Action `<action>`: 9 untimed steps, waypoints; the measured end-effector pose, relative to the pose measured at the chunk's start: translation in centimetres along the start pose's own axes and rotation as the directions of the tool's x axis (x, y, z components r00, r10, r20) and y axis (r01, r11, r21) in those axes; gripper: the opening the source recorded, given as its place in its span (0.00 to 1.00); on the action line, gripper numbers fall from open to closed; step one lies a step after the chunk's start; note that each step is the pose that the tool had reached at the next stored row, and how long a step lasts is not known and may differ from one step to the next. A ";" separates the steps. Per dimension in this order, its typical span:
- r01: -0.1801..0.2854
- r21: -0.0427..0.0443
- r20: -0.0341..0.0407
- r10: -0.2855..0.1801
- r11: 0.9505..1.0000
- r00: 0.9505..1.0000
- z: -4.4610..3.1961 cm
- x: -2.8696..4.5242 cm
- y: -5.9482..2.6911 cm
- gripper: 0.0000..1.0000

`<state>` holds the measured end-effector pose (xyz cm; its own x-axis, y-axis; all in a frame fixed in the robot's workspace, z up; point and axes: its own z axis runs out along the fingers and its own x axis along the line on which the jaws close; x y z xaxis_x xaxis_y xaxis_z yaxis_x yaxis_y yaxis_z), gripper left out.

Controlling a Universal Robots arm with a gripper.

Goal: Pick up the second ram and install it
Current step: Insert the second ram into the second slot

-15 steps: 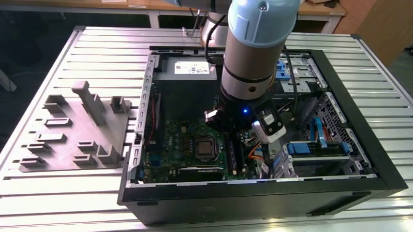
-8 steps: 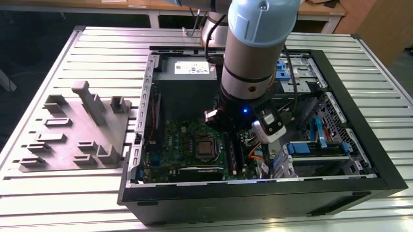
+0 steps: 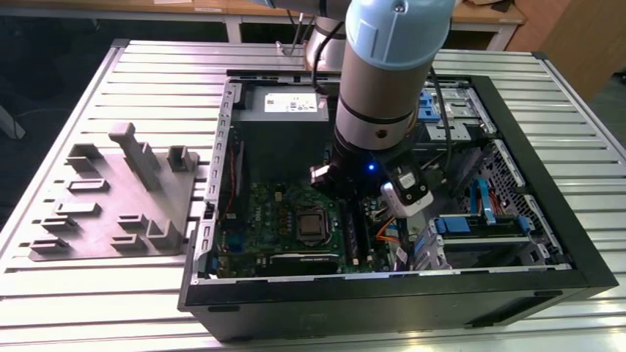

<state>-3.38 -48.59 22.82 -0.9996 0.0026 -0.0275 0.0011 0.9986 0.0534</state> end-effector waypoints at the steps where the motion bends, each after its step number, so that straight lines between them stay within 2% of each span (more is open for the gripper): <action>1: -0.012 0.000 0.001 0.012 1.000 1.000 0.02 0.00 0.00 0.11; 3: -0.027 0.001 0.001 0.027 1.000 1.000 0.04 0.00 0.00 0.11; 9: -0.027 0.001 0.002 0.027 1.000 1.000 0.06 -0.05 0.00 0.11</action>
<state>-3.32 -48.58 22.76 -0.9992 0.0293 -0.0276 0.0278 0.9982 0.0536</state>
